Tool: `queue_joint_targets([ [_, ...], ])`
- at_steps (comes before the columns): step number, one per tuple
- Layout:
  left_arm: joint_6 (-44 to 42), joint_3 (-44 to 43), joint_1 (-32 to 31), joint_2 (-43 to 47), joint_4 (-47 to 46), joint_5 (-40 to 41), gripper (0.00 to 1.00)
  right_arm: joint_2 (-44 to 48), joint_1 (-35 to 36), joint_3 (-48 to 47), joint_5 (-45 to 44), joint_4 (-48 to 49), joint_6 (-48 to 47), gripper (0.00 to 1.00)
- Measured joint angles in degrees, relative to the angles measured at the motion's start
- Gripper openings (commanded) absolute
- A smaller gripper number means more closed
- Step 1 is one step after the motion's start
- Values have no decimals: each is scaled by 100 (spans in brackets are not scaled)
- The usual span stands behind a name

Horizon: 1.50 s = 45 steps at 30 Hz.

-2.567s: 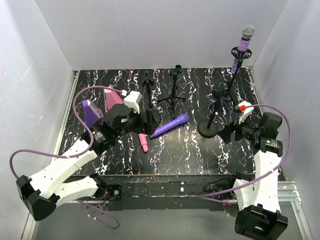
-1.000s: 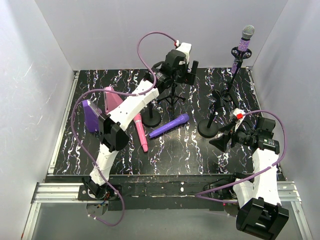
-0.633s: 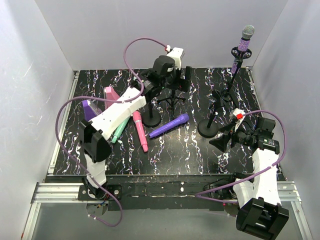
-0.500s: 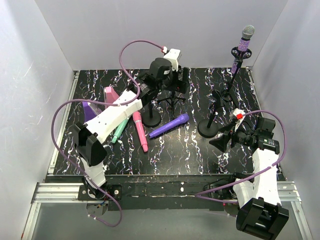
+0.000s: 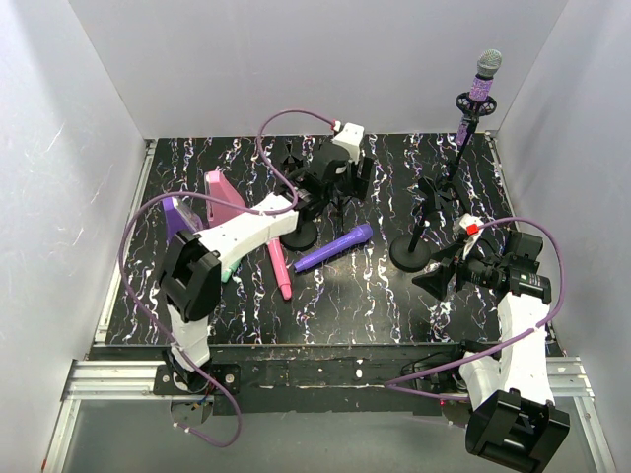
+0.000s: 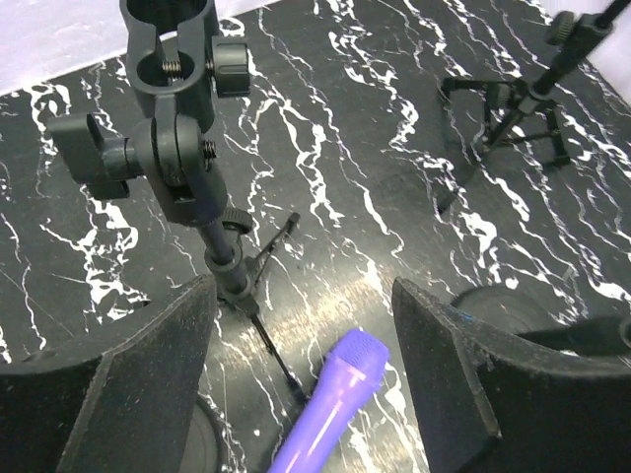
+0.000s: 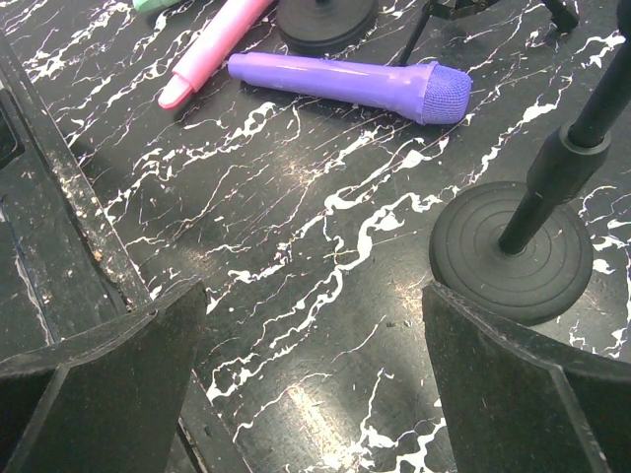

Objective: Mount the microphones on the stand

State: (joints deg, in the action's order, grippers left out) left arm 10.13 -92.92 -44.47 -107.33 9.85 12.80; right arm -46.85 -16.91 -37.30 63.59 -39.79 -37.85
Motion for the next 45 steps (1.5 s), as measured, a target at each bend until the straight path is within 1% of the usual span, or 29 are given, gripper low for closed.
queue_joint_targets([
  [2,-111,92,-24,-118,-356,186,67,0,0,0,0,0,0,96],
  [4,-212,181,-37,-243,-664,369,61,0,0,0,0,0,0,96],
  [8,-378,354,-39,-551,-1241,761,56,0,0,0,0,-2,-2,96],
  [13,-463,492,-35,-754,-1646,1095,52,0,0,0,0,-20,-7,96],
  [19,-579,328,-35,-1019,-1943,1344,27,0,0,0,0,-39,-11,96],
  [22,-625,184,-24,-1134,-1980,1419,18,0,0,0,-2,-42,-13,96],
  [26,-671,103,-28,-1222,-2074,1412,2,0,0,0,-2,-44,-15,96],
  [27,-673,103,-26,-1222,-2081,1386,0,0,0,0,-2,-44,-15,96],
  [36,-846,105,-26,-1220,-2214,804,0,0,0,0,-2,-44,-39,96],
  [45,-1215,-136,-28,-1139,-2107,-136,0,0,0,0,-7,-46,-76,96],
])
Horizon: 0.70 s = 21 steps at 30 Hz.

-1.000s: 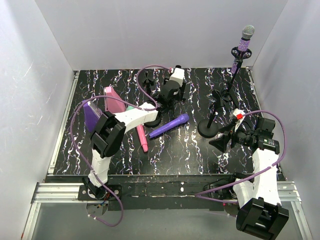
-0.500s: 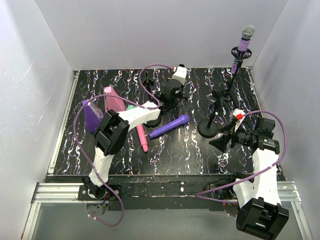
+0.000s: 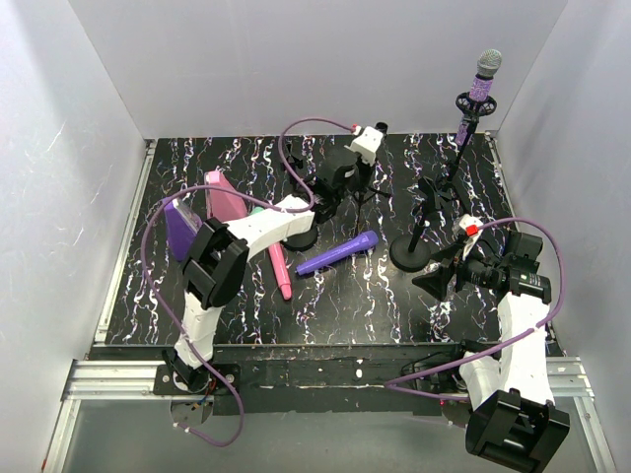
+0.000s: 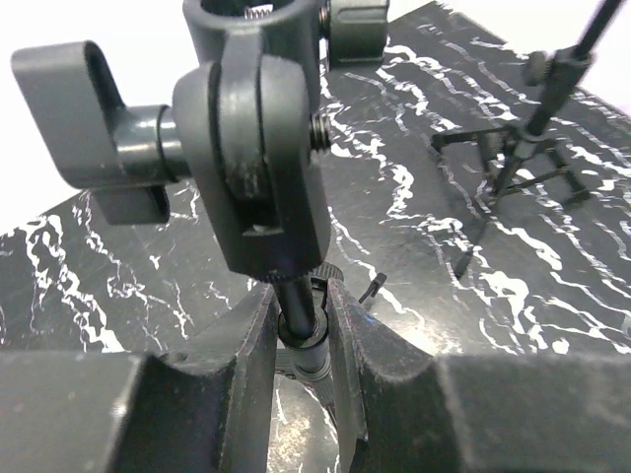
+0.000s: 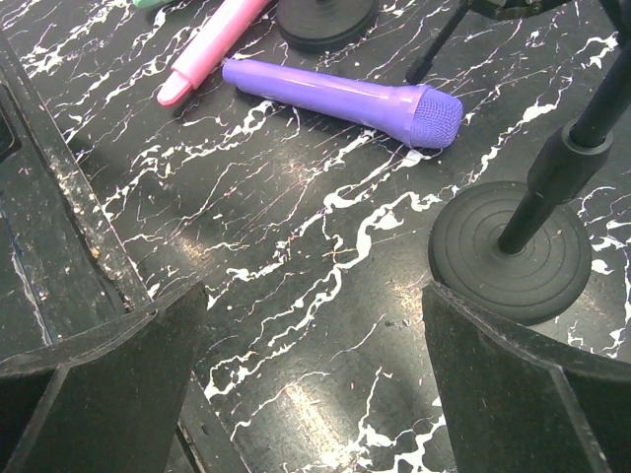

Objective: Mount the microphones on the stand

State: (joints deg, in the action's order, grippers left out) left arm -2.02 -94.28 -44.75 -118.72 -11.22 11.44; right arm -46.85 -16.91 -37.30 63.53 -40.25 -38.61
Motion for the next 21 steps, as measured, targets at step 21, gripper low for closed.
queue_joint_targets([
  [21,-28,1508,-251,3314,997,-2186,0,-31,0,0,0,-20,-66,96],
])
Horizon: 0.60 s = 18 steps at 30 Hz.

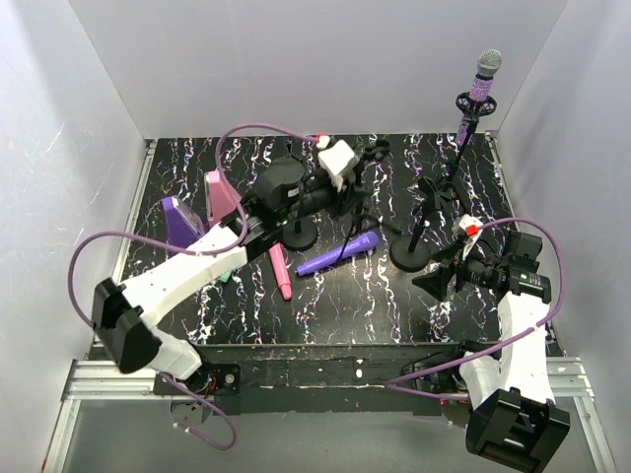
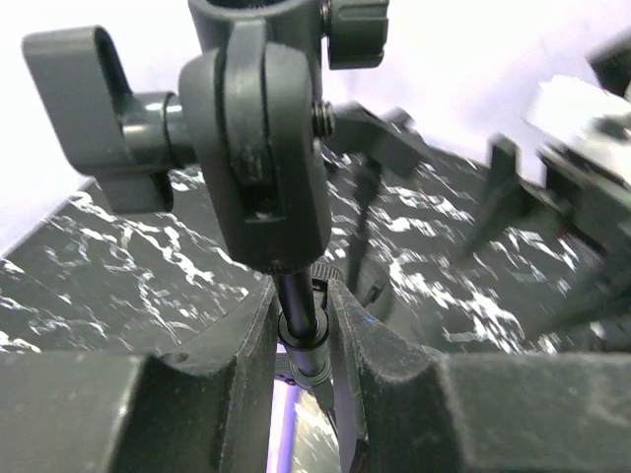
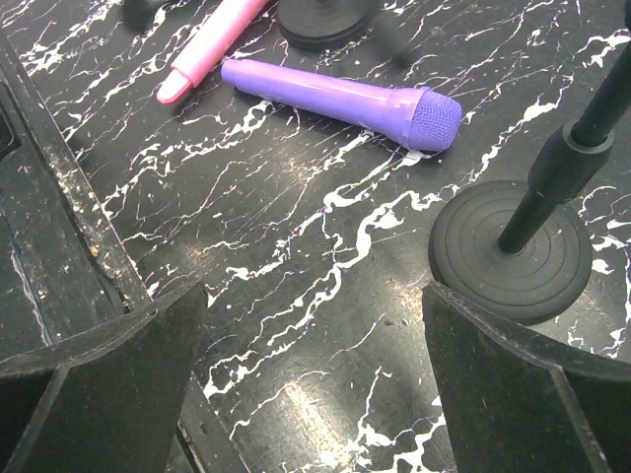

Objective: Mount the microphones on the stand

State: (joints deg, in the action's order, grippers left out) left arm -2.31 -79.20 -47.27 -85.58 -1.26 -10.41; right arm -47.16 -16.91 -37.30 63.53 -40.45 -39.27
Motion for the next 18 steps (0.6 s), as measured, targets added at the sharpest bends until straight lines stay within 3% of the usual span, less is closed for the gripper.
queue_joint_targets([
  [10,50,1733,-284,1716,619,-1150,0,-22,0,0,0,0,-4,96],
  [18,234,2632,-525,1766,129,-1270,0,-22,0,0,0,0,-15,96],
])
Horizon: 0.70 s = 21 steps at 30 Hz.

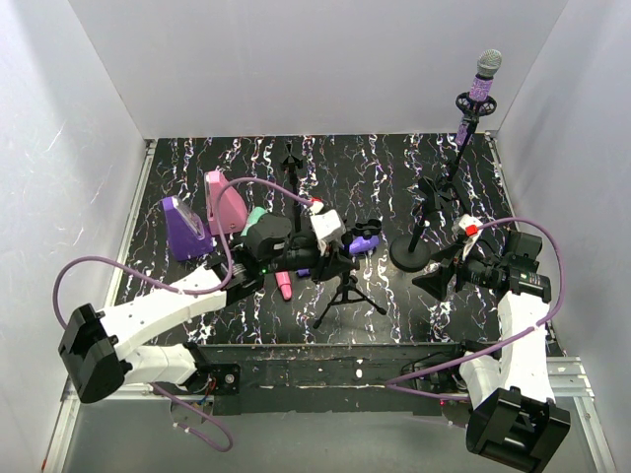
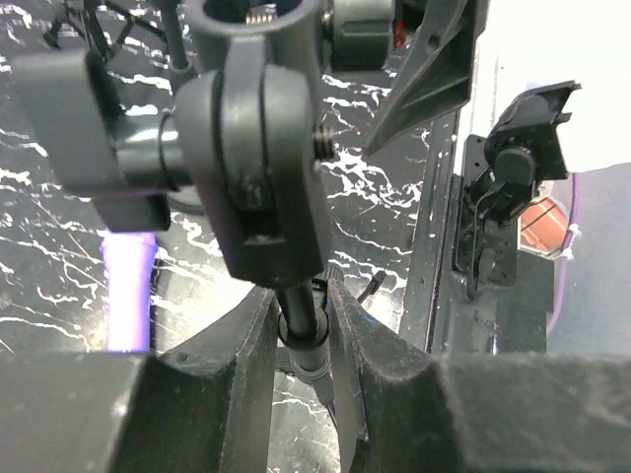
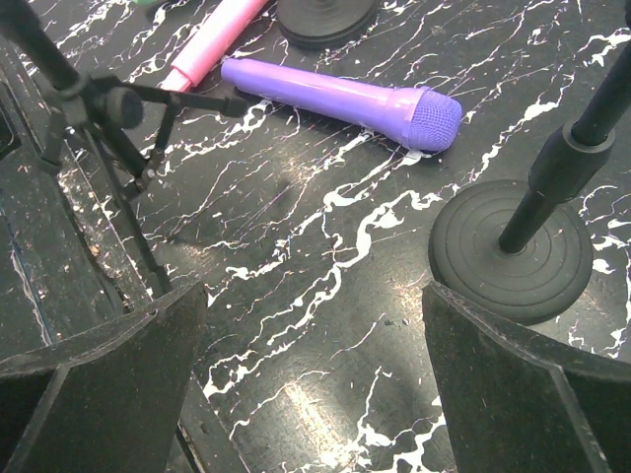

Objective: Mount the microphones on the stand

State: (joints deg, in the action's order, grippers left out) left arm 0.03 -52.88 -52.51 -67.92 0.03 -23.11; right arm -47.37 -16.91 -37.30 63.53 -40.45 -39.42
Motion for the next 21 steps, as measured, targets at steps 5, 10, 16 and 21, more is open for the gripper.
queue_joint_targets([
  [5,76,269,-11,-289,-426,46,0,-37,0,0,-13,0,-4,96],
  [10,103,420,-13,-525,-787,111,0,-42,0,0,-20,-2,-4,96],
  [16,15,737,-13,-601,-1178,302,0,-90,0,0,-20,-2,-7,96],
  [21,-188,1047,-17,-603,-1438,463,0,-111,0,0,-22,-2,-7,96],
])
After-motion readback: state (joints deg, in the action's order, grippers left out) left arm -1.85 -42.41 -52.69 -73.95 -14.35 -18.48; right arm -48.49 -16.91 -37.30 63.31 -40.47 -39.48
